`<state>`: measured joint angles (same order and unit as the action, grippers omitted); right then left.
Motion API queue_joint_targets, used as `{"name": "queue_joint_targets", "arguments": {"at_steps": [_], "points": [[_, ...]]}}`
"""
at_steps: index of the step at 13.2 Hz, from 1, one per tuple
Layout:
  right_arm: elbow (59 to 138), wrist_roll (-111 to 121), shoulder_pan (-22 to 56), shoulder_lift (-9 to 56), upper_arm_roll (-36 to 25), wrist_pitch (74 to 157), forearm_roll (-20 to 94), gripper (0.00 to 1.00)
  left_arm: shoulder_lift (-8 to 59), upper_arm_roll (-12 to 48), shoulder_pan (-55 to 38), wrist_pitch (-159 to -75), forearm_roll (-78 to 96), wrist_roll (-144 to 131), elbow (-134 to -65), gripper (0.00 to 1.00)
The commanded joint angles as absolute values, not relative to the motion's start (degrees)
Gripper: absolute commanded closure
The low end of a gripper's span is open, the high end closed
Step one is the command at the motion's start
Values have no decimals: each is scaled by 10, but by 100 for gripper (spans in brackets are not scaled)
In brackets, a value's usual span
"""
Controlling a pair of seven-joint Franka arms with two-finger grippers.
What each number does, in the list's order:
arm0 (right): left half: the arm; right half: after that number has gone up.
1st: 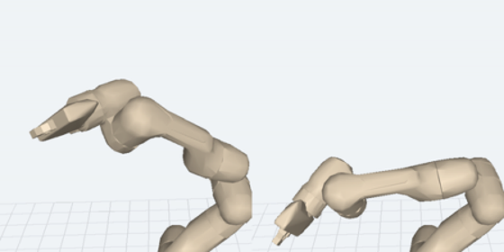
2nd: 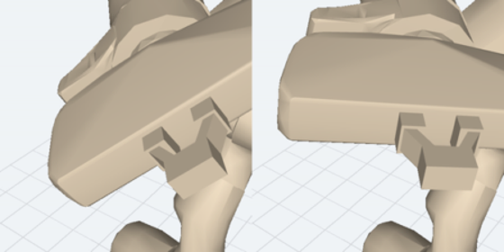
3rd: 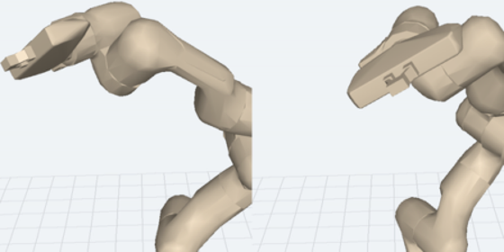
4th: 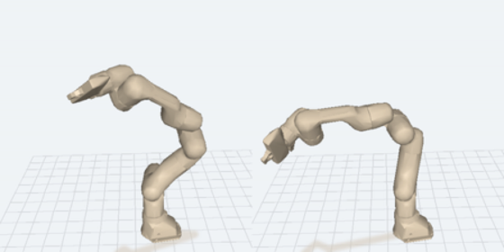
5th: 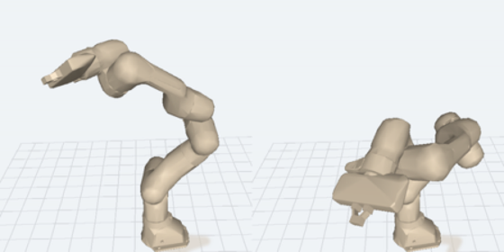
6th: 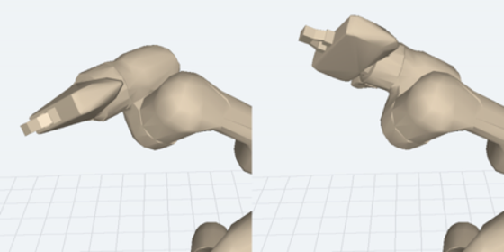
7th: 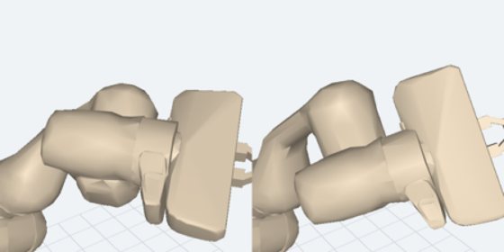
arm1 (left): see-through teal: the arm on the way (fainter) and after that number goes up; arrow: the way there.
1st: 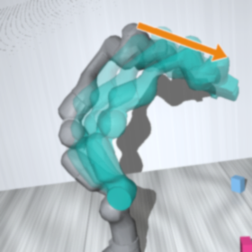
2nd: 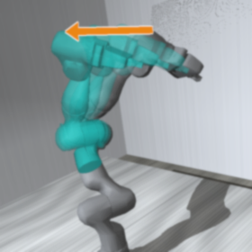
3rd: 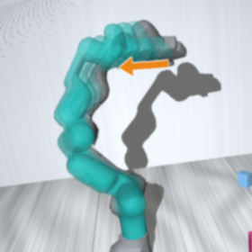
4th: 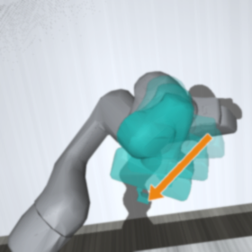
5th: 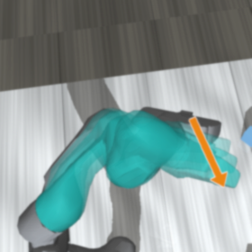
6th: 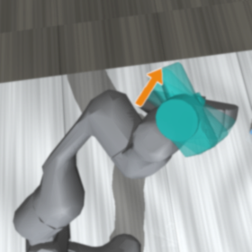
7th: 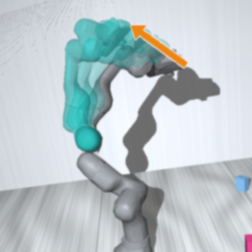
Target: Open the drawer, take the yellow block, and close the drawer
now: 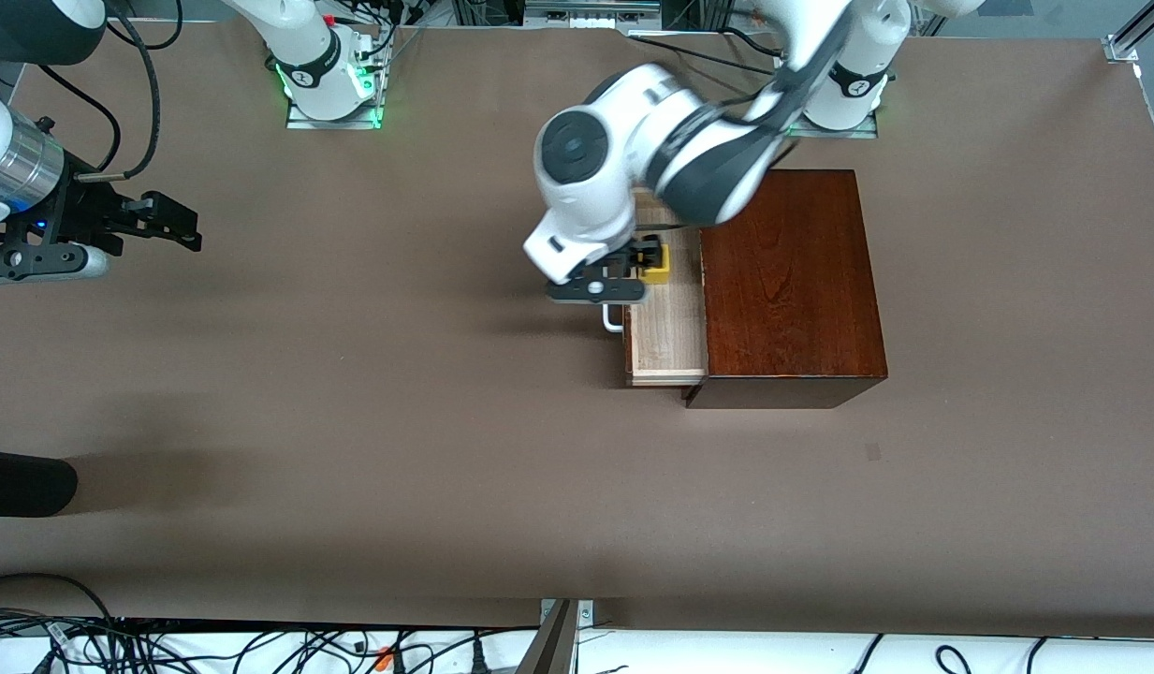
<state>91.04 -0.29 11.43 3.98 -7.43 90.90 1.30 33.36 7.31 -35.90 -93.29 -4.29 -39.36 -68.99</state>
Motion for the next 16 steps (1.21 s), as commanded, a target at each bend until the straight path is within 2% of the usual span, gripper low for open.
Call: {"name": "queue_joint_targets", "arguments": {"at_steps": [1, 7, 9, 13, 15, 16], "points": [[902, -11, 117, 39, -69, 901, 12, 0, 267, 78, -303, -894, -49, -288, -705, 0], [903, 1, 154, 45, -4, 904, 27, 0, 186, 83, -152, -809, -41, -76, -713, 0], [904, 50, 197, 52, 5, 899, 34, 0, 146, 68, -120, -816, -19, -22, -761, 0], [902, 175, 309, 86, 10, 948, 34, 0, 41, 20, -75, -932, 58, -18, -916, 0], [868, 225, 384, 140, 12, 1004, 25, 0, -15, 13, -58, -1033, 55, -21, -1005, 0], [827, 249, 414, 182, 13, 1019, 21, 0, -39, 13, -51, -1050, 55, -19, -1039, 0]]}}
